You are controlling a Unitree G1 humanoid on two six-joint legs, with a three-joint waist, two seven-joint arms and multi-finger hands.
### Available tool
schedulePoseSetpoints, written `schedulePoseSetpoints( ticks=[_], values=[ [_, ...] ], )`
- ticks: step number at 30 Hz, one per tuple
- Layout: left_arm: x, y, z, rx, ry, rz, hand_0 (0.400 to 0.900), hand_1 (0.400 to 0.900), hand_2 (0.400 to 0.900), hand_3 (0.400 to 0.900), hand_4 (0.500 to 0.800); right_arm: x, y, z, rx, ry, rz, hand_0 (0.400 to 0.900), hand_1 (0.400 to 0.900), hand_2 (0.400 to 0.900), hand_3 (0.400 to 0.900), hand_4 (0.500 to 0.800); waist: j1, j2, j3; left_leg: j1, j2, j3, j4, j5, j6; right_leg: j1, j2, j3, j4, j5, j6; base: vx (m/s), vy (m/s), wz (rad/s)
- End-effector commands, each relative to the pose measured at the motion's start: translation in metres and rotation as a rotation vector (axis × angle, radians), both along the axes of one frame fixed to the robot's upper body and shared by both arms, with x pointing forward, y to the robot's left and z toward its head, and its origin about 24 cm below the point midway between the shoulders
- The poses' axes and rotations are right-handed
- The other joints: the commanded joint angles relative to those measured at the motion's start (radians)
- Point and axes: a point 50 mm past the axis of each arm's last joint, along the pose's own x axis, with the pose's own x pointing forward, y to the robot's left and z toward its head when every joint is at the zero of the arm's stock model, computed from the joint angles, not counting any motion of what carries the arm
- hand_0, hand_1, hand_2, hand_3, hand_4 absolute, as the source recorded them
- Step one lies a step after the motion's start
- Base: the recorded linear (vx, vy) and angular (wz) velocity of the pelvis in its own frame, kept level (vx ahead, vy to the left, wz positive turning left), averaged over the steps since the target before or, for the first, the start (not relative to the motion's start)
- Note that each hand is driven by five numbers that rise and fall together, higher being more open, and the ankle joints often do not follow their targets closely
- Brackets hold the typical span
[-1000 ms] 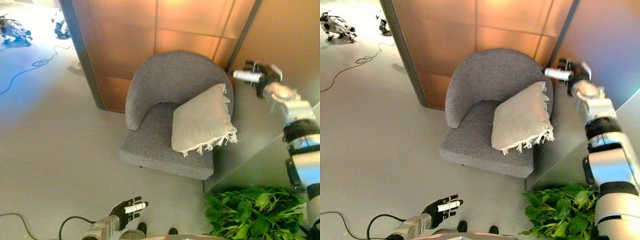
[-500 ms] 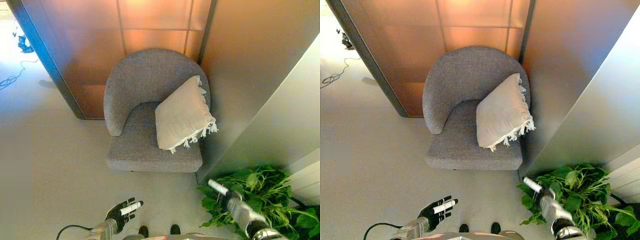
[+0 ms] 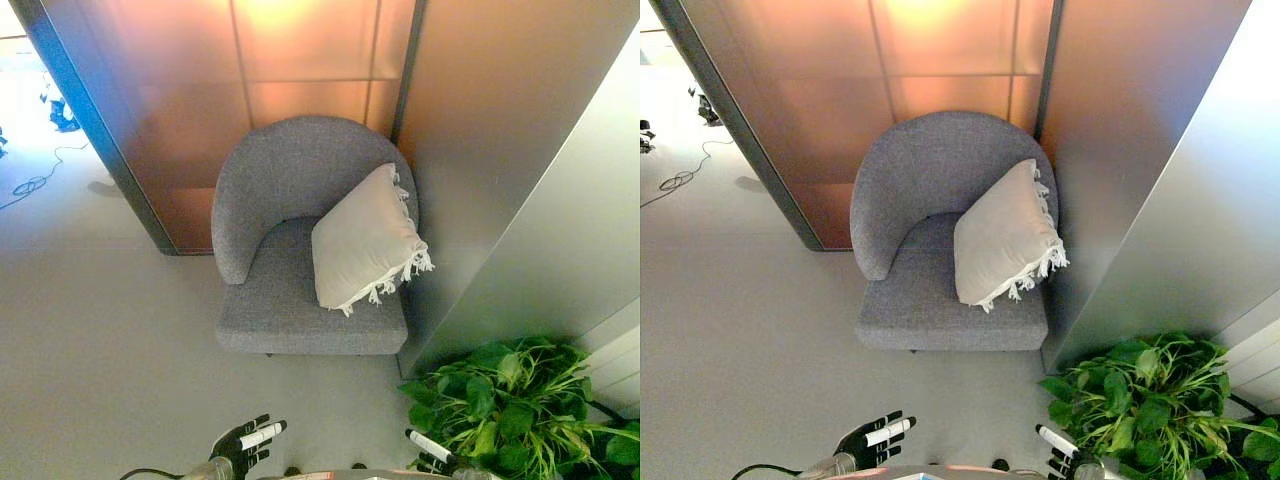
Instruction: Pick up the pillow and put it on the sofa.
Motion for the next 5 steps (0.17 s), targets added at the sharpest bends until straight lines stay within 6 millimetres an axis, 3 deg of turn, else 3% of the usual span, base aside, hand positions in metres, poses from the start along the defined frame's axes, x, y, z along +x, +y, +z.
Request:
schedulePoseSetpoints(
  ticks=[1,5],
  values=[
    [0.0209,-0.0006,0.0051,-0.002,-0.063,-0.037,0.9,0.9,0.9,0.9,0.8,0.013,-0.0054,0.0034,0.01,-0.034,-0.009,0.9,0.9,0.9,0.9,0.8,0.016,-0.019,-0.019,-0.012,-0.038,-0.049,0.021,-0.062,0.004,0.005,-0.031,0.007,0.08,-0.08,0.067,0.02,0.003,-0.06],
    [0.0172,0.0011,0.0042,-0.003,-0.049,-0.023,0.9,0.9,0.9,0.9,0.8,0.0102,-0.0048,0.0028,0.023,-0.033,0.02,0.9,0.9,0.9,0.9,0.8,0.013,-0.016,-0.024,-0.014,-0.039,-0.047,0.026,-0.062,0.006,0.004,-0.03,0.012,0.082,-0.081,0.067,0.01,0.007,-0.05]
  ],
)
